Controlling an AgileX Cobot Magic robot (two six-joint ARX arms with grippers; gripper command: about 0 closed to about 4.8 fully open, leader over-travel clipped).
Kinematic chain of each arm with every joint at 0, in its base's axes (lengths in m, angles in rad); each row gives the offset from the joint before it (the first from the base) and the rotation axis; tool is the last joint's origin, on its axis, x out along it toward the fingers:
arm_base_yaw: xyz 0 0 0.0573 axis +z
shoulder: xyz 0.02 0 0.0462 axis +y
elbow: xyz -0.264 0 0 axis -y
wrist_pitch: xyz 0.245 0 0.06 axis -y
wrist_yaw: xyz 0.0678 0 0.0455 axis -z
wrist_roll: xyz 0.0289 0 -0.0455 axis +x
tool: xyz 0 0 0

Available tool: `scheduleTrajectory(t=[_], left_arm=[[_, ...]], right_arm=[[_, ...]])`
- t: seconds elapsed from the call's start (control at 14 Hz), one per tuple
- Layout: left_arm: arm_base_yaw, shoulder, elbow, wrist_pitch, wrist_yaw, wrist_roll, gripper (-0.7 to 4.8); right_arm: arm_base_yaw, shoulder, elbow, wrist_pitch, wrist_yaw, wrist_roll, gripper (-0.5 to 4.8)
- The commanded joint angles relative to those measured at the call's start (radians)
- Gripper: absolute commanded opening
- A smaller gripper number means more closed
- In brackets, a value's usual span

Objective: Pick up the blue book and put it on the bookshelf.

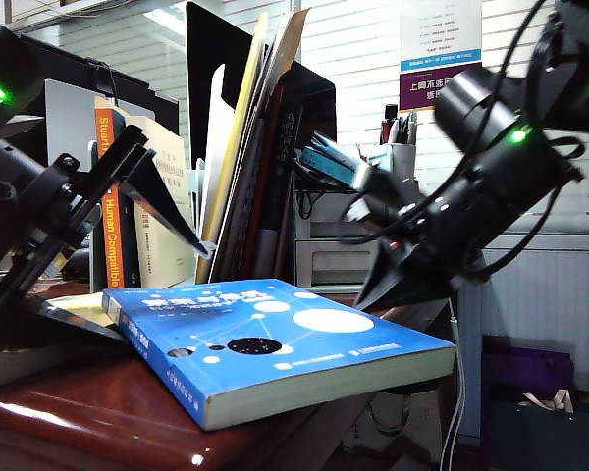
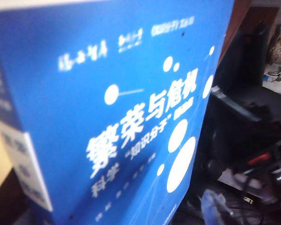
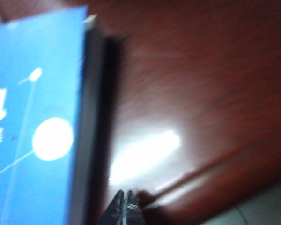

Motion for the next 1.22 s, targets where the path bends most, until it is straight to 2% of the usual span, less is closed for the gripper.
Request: scheduleTrajectory(t=[0.07,0.29,0.57,0.64,0.72,0.79,0.86,0.93,1.07,1.22], left_arm=[[0.003,0.022,-0.011,0.017,-0.045,0.028,4.58],[-0.015,0.026,-0.011,0.063,-0.045,0.027,4.58],[-0.094,0.061,-0.011,0.127,-0.027,0.023,4.56],[-0.1,0.061,-0.011,0.158,-0.027,0.021,4.17],[-0.102,0.061,-0.011,0.192,-0.026,0.021,3.39],[-0.102,0.061,-0.011,0.209,-0.025,0.02,2.93],[-0.102,0.061,-0.011,0.223,-0.009,0.02,1.31],[-0.102,0.061,-0.011,0.242,0.005,0.021,0.04],[-0.101,0.06,-0.005,0.316,0.008,0.021,-0.06],[-0.09,0.057,0.033,0.319,0.031,0.029,-0.06]], right_arm=[[0.013,0.003,0.005,0.011,-0.031,-0.003,-0.01],[0.013,0.003,0.005,0.011,-0.116,-0.003,-0.01],[0.04,0.003,0.008,0.01,-0.182,-0.004,-0.01],[0.044,0.003,0.011,0.011,-0.183,-0.004,-0.01],[0.046,0.003,0.016,0.011,-0.182,-0.004,-0.01],[0.046,0.003,0.017,0.013,-0.182,-0.004,-0.01],[0.046,0.003,0.018,0.013,-0.182,-0.004,-0.01],[0.046,0.002,0.018,0.013,-0.182,-0.004,-0.01],[0.046,0.002,0.023,0.019,-0.177,-0.005,-0.01],[0.036,-0.005,0.03,0.041,-0.172,-0.003,-0.01]])
